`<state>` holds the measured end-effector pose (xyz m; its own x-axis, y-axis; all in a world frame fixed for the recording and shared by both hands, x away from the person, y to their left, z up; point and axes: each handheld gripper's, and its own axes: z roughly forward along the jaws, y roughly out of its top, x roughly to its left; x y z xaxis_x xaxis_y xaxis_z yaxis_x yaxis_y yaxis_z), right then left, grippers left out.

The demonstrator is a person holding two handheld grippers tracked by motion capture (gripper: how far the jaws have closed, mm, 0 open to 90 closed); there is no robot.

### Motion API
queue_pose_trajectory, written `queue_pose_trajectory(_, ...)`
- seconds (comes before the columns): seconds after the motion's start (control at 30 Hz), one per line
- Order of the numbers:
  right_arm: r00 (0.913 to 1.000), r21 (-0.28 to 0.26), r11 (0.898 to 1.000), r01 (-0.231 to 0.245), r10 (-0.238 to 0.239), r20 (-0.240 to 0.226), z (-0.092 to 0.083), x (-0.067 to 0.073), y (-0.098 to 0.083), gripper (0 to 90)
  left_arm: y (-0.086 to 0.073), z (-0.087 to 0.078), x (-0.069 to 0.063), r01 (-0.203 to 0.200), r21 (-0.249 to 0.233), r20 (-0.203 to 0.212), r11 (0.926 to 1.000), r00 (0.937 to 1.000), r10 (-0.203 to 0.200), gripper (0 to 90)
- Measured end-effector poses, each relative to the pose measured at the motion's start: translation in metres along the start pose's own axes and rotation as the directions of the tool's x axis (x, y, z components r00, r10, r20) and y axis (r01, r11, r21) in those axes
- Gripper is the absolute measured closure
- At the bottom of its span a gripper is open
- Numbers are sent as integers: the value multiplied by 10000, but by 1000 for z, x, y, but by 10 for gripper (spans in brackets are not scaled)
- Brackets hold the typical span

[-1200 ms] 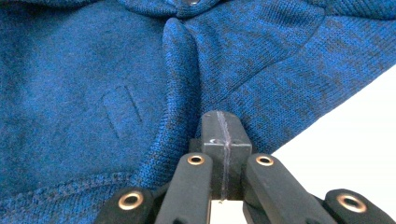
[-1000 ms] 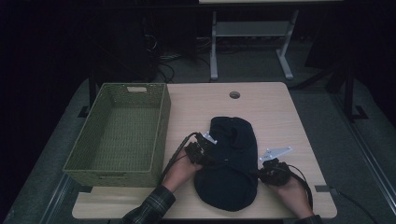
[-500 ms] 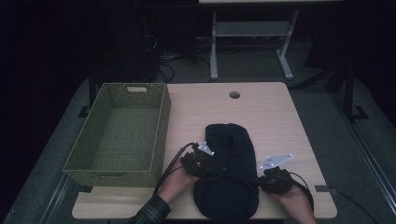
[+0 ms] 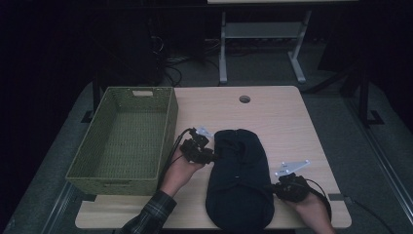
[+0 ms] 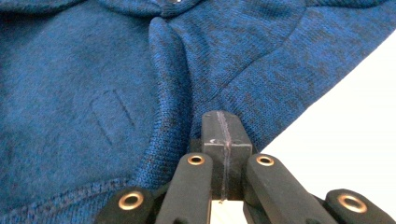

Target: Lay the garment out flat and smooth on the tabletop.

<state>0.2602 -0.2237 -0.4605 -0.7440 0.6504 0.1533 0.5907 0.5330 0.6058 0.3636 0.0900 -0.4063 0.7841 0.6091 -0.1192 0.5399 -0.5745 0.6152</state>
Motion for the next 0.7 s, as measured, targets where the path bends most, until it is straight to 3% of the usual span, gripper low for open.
queue_pose_trajectory(0.17,9996,-19,9999,-147,148,239,-7,-8,-7,900,19,6,16,341,-238,-456,9991,9983,-351,654)
queue_pose_trajectory(0.43,9988,-107,9993,-351,354,334,-17,-18,-18,900,41,40,36,492,491,-818,9976,9956,-450,648)
queue_pose_trajectory(0.57,9988,-92,9994,-319,322,368,-17,-18,-18,900,43,53,41,803,500,-443,9955,9960,-781,606)
queue_pose_trajectory(0.7,9989,-110,9995,-296,299,364,-17,-18,-18,900,44,62,40,653,786,-451,9948,9971,-619,543)
